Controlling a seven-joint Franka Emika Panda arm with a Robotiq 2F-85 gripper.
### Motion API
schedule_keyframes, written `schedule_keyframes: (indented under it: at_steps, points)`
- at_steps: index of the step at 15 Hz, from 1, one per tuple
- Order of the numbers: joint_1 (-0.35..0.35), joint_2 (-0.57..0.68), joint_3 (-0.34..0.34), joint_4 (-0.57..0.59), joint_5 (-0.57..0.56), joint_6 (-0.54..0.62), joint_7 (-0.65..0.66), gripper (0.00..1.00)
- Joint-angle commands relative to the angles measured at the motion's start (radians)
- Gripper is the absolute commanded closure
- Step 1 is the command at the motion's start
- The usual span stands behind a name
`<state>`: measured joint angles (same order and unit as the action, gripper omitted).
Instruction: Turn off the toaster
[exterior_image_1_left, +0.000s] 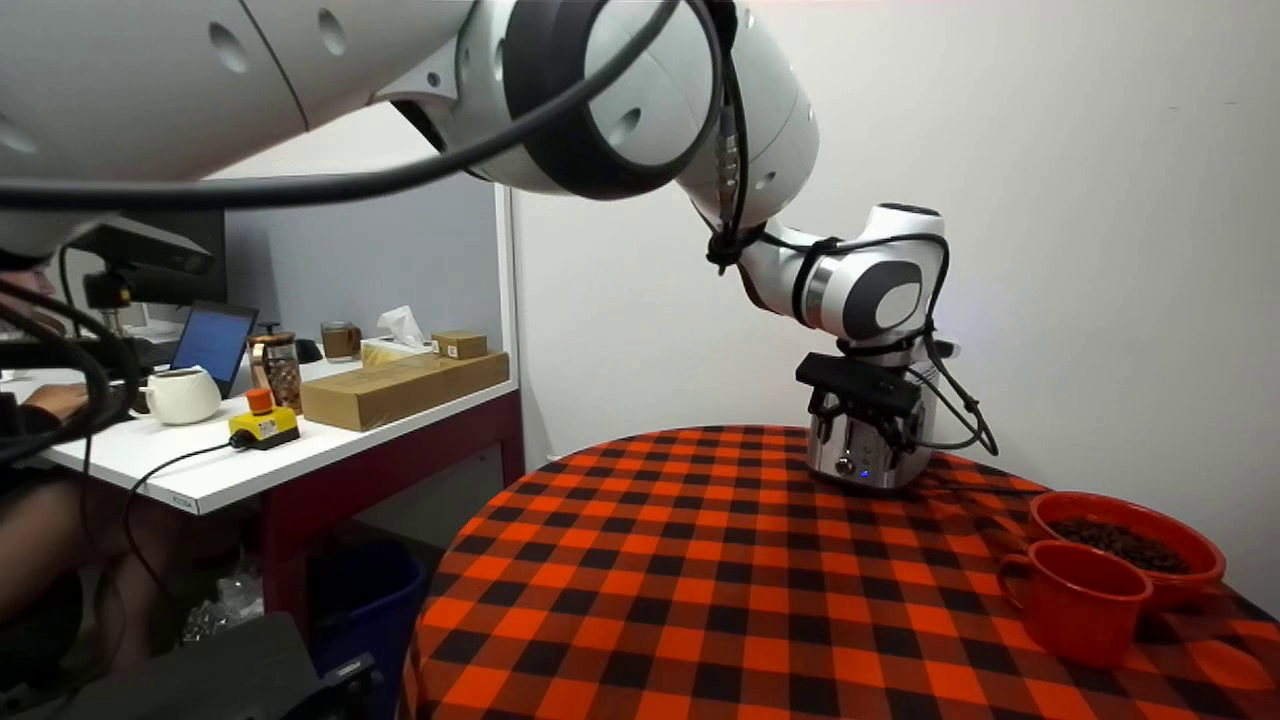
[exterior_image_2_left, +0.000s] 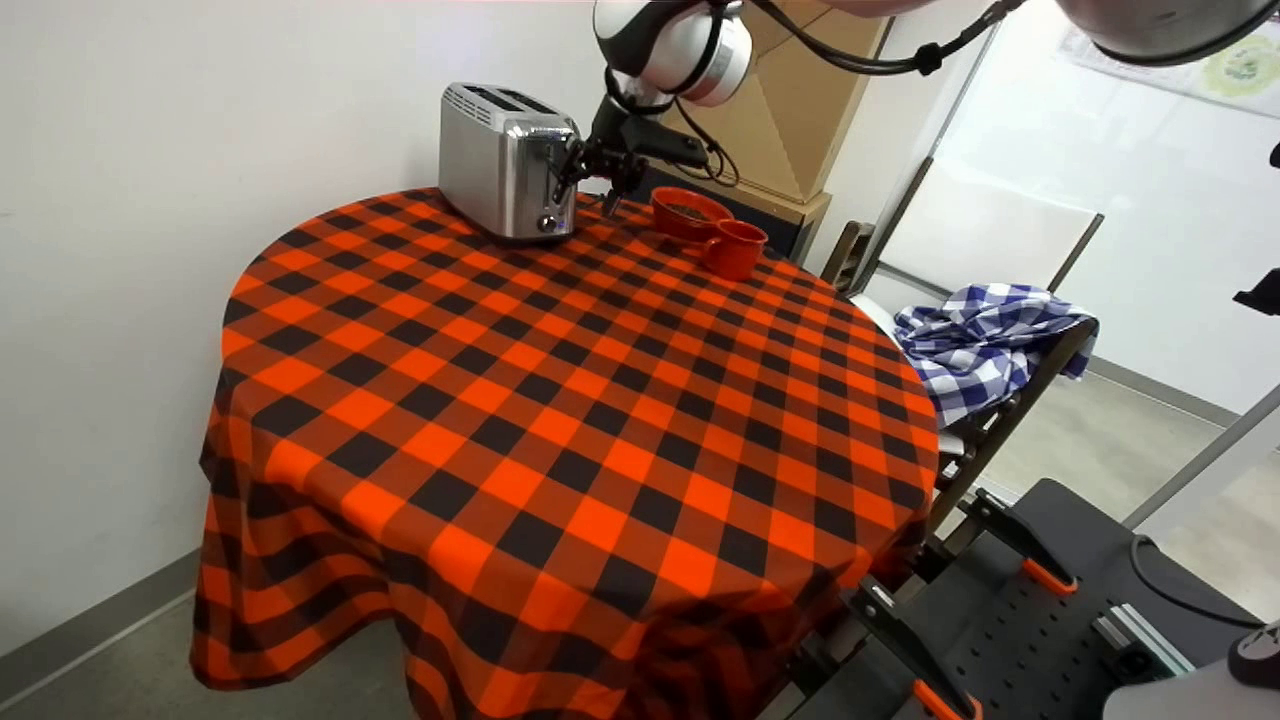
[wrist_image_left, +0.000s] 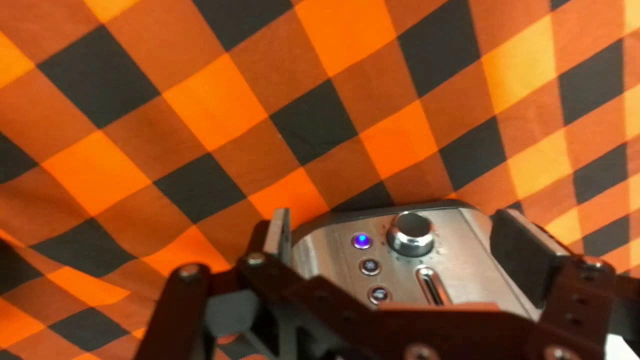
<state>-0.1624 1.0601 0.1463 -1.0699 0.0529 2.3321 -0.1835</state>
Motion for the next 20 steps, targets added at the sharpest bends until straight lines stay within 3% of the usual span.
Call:
schedule_keyframes:
  at_steps: [1, 6, 13, 20]
  points:
    - [0.007, -0.116, 0.009, -0.107, 0.037, -0.079, -0.034, 0.0]
    - [0.052, -0.254, -0.014, -0.266, 0.014, -0.066, -0.018, 0.0]
    - [0.104, -0.516, -0.039, -0.616, -0.039, 0.007, -0.035, 0.0]
    - [0.166, -0.832, -0.114, -0.966, -0.214, 0.113, 0.026, 0.0]
